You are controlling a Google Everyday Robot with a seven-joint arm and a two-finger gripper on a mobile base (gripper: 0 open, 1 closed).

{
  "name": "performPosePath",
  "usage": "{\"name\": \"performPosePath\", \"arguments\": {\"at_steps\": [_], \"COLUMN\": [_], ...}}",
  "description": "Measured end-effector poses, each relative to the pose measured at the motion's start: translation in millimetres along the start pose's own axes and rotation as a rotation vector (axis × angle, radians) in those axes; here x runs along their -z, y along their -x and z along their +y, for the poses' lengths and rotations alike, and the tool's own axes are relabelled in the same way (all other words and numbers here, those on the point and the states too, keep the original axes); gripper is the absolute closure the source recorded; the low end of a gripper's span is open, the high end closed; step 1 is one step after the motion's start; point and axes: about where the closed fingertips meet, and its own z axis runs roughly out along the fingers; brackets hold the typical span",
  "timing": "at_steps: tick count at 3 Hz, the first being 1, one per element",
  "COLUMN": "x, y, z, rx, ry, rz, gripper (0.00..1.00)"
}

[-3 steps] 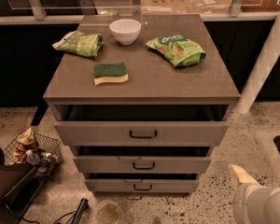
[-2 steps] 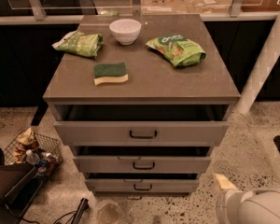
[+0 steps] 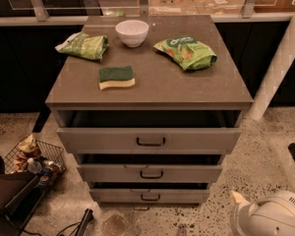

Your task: Open bottom drawer

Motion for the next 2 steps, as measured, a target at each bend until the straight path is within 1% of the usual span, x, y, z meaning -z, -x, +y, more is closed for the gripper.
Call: {"name": "performPosePath", "arguments": {"at_steps": [1, 2], "x": [-31.7, -34.4], "y": [-21.5, -21.0], "z": [-19.2, -19.4], "rx": [-0.048, -0.047], "ry": [-0.026, -0.024], "rz": [0.029, 0.024], "gripper": [0.00, 0.00]}}
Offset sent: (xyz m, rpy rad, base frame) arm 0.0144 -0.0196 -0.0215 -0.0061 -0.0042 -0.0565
